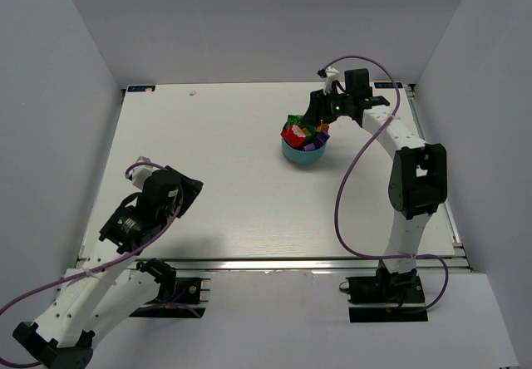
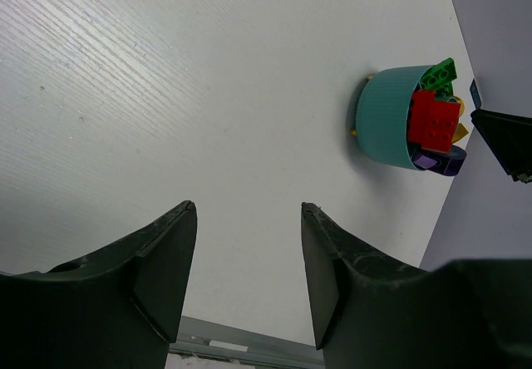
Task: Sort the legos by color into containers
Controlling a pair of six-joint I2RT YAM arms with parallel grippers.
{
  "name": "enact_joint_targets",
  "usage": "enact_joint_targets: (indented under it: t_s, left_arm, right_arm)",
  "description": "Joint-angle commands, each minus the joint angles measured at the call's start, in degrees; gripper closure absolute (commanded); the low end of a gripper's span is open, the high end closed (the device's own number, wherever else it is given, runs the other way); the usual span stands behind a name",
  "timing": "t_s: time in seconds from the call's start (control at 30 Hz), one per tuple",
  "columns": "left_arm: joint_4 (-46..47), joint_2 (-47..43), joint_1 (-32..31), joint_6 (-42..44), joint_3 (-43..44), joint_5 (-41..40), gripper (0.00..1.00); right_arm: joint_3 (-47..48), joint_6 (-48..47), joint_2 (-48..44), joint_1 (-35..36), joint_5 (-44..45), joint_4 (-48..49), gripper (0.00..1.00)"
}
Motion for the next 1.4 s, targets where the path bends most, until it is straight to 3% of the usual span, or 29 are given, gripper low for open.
enact_joint_targets:
  t_s: [0.0,0.17,0.27,0.37,0.4,0.47,0.53,0.57,0.6,0.63,0.67,0.73,0.9,1.03,1.23,1.3,1.37]
  left_arm:
    - [-0.12,-0.02,0.22,0.25,0.1,-0.15,0.37]
    - [0.15,0.07,0.22,0.25,0.19,-0.15,0.37]
    - [-0.55,0.42,0.22,0.34,0.72,-0.5,0.43]
    - [-2.65,2.26,0.22,0.43,1.95,-0.85,0.78]
    - [-3.45,3.31,0.22,0.34,2.47,-1.03,0.99]
    - [-6.34,7.08,0.57,0.34,4.05,-0.85,1.0]
    - [-8.11,10.07,1.88,0.43,5.11,-0.5,1.0]
    - [-10.2,10.78,2.76,0.51,5.46,-0.5,0.98]
    - [-11.53,11.31,3.9,0.52,5.81,-0.41,0.84]
    - [-13.46,11.75,6.43,0.86,6.16,-0.24,0.61]
    - [-14.43,11.84,7.76,1.13,6.34,-0.06,0.44]
    - [-15.76,11.93,12.05,3.13,6.34,0.64,0.03]
    - [-14.62,17.88,24.37,15.87,5.73,4.85,0.02]
    - [-12.25,27.55,34.29,32.89,9.23,7.58,0.02]
    - [-15.15,41.71,36.16,52.09,19.42,8.64,0.06]
    - [-10.6,41.2,36.78,55.52,19.0,15.97,0.11]
    - [-9.08,41.63,36.6,57.64,19.7,15.94,0.12]
  right_arm:
    - [2.61,-0.69,0.18,-0.25,0.01,0.87,0.41]
    - [2.43,-0.95,-0.08,-0.25,0.1,0.61,0.39]
    - [2.61,-1.57,-1.92,-0.33,-0.87,0.87,0.46]
    - [2.26,-5.25,-5.87,-0.33,-2.45,1.13,0.56]
    - [2.0,-8.74,-6.92,-0.33,-3.06,1.05,0.61]
    - [-0.37,-13.5,-11.23,-0.33,-7.18,0.87,0.64]
    - [-5.61,-19.48,-16.39,-0.33,-12.63,1.83,0.59]
    - [-7.65,-21.59,-18.25,-0.25,-14.65,2.01,0.46]
    - [-9.85,-23.61,-19.75,-0.07,-17.89,2.71,0.39]
    - [-11.96,-25.98,-22.73,0.28,-18.44,3.24,0.31]
    - [-15.37,-26.61,-23.89,0.63,-18.36,3.33,0.23]
    - [-17.68,-28.1,-26.08,1.68,-18.45,2.63,0.18]
    - [-23.92,-26.97,-29.43,2.39,-19.85,4.91,0.17]
    - [-24.63,-25.39,-29.17,2.3,-20.21,6.32,0.18]
    - [-25.43,-22.67,-28.73,2.39,-20.29,9.22,0.18]
    - [-25.51,-22.14,-28.64,2.39,-20.38,9.39,0.18]
    - [-25.51,-22.05,-28.64,2.3,-20.12,9.48,0.18]
